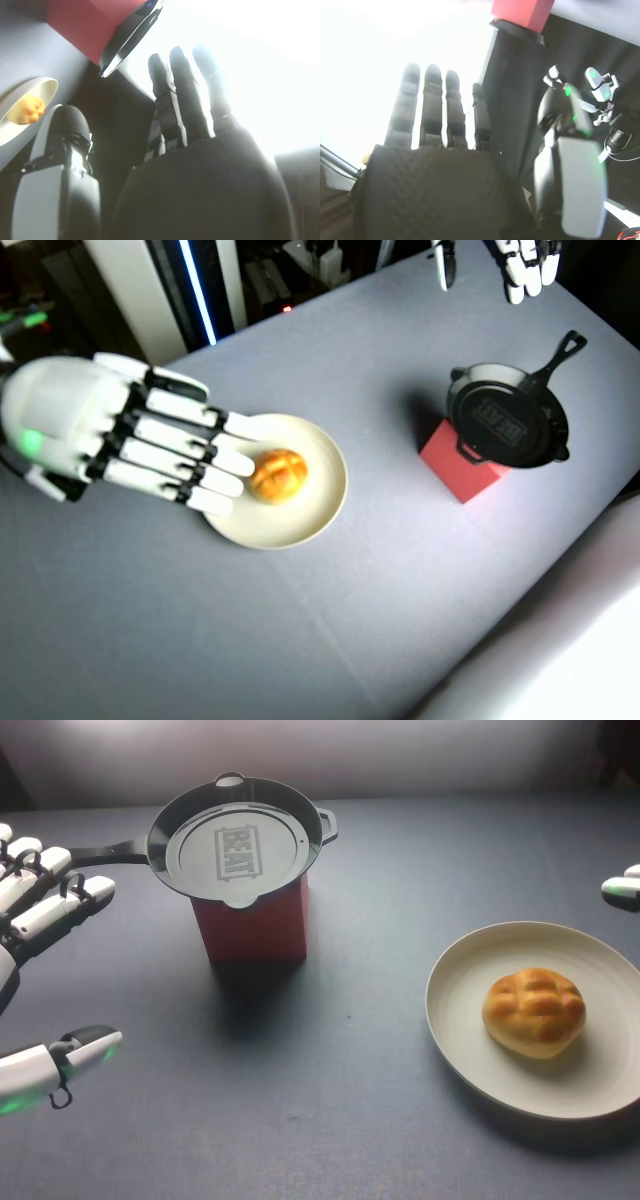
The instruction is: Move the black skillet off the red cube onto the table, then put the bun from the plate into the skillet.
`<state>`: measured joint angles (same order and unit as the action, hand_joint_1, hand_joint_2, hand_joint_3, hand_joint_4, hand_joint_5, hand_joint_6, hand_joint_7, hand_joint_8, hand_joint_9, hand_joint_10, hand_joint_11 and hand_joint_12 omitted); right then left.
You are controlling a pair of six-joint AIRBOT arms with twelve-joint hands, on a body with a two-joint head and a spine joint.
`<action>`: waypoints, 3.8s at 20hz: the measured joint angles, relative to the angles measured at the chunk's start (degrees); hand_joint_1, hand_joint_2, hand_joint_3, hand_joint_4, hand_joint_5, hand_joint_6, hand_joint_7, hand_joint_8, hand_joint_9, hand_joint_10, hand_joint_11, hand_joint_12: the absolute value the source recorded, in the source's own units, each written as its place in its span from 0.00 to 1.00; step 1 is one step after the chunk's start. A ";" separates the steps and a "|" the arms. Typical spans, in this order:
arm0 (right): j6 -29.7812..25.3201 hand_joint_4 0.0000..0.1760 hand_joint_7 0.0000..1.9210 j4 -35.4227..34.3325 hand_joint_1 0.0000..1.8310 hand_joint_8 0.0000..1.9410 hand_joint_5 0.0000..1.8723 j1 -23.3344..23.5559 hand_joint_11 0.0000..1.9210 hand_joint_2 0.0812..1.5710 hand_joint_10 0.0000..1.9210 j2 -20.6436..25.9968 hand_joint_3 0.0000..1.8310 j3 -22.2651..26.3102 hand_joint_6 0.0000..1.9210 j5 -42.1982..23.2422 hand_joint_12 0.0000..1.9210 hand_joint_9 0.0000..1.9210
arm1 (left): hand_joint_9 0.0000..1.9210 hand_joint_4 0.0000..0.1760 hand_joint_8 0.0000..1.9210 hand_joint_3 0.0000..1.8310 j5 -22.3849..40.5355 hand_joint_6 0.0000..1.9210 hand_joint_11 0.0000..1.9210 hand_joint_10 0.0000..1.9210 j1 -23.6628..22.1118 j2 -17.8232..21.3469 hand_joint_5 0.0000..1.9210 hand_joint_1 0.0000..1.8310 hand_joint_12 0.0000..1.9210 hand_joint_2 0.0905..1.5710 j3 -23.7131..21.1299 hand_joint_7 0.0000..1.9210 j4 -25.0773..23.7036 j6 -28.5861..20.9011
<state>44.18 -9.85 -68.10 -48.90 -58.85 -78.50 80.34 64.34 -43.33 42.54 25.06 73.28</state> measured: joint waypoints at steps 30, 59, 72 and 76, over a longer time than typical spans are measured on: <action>-0.46 0.11 0.24 1.14 0.34 0.00 0.23 0.00 0.22 0.79 0.01 -0.63 0.00 -0.50 0.00 1.29 0.09 0.23 | 0.11 0.62 0.01 0.00 -33.92 0.00 0.04 0.00 -27.28 -13.00 0.20 0.44 0.13 0.60 26.71 0.16 13.11 6.38; -1.55 0.10 0.27 2.47 0.29 0.00 0.26 0.00 0.17 0.82 0.00 -2.01 0.00 -1.44 0.00 2.99 0.24 0.27 | 0.82 0.00 1.00 0.00 -37.33 1.00 0.83 1.00 -28.59 -18.97 0.65 0.80 1.00 0.80 33.40 0.73 14.03 -5.64; -1.99 0.19 0.28 2.45 0.27 0.00 0.27 0.00 0.10 0.83 0.00 -2.69 0.00 -1.46 0.00 3.34 0.41 0.28 | 0.82 0.00 1.00 0.00 -10.56 1.00 0.84 1.00 -20.33 -14.97 0.62 0.74 1.00 0.79 23.23 0.73 11.21 -16.17; -2.01 0.19 0.28 2.40 0.25 0.00 0.27 0.00 0.11 0.84 0.00 -2.86 0.00 -1.51 0.00 3.39 0.43 0.28 | 0.80 0.00 1.00 0.00 -5.99 1.00 0.83 1.00 -18.18 -12.59 0.63 0.75 1.00 0.78 19.04 0.70 5.66 -16.39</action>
<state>42.17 -7.44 -68.10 -51.77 -60.36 -75.11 74.35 46.15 -55.92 61.58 30.72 56.88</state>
